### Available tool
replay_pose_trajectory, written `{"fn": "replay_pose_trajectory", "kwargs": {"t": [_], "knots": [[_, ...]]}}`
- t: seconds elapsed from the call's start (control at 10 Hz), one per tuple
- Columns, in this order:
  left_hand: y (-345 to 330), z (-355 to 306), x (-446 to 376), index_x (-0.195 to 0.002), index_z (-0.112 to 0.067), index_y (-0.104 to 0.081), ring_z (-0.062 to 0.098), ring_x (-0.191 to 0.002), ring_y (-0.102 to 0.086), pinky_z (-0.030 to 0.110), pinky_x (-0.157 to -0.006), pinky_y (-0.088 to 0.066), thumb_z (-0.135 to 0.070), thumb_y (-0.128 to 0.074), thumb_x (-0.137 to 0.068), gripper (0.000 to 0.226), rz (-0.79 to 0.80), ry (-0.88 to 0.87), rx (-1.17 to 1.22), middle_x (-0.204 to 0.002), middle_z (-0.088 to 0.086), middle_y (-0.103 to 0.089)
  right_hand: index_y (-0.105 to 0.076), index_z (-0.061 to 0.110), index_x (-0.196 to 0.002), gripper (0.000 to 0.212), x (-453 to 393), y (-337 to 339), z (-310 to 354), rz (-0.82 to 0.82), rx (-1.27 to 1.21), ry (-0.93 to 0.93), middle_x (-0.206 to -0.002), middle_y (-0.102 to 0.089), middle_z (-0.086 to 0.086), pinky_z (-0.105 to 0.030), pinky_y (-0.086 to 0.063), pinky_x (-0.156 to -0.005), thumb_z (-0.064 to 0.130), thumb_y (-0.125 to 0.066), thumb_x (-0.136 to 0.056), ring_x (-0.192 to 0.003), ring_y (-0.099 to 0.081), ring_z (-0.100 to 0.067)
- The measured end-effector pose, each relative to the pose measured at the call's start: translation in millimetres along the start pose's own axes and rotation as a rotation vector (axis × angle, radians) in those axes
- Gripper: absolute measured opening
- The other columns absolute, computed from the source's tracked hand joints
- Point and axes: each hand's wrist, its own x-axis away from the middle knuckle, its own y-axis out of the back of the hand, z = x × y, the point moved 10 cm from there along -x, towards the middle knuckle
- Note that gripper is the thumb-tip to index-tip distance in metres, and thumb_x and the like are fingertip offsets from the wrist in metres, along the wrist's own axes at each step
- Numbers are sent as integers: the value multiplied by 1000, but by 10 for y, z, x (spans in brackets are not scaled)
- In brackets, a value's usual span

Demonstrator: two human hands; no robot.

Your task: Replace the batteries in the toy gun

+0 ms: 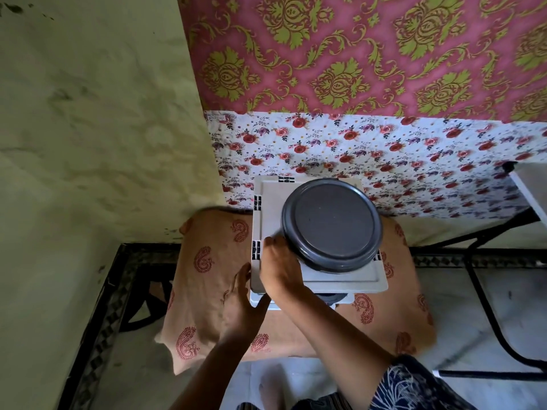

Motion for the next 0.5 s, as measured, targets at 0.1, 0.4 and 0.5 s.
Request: {"fn": "replay_pose_trajectory", "kwargs": {"t": [0.1, 0.4, 0.5], "knots": [[-7, 16, -10, -138, -14, -41, 18, -118, -54, 40, -100, -45, -19, -76, -74, 73, 8, -8, 26, -132, 0, -54, -45, -3, -125, 37, 21, 10, 25, 12, 17, 18, -129, -44, -21, -33, -45, -94, -6, -41, -88, -112, -53, -30], [10, -17, -5, -134, -14, -43, 18, -114, -56, 38, -97, -47, -11, -75, -73, 68, 17, -45, 85, -123, -4, -53, -35, 2, -135, 55, 157, 13, 101, 84, 53, 66, -144, -27, -22, -34, -39, -102, -2, -53, -83, -124, -45, -33], [34, -24, 0, -135, -17, -42, 15, -113, -55, 38, -97, -47, -14, -76, -73, 71, 8, -68, 80, -124, -4, -54, -37, 6, -130, 49, 268, 34, 69, 55, 60, 102, -130, -39, -17, -37, -46, -91, 3, -54, -84, -114, -50, -33]]}}
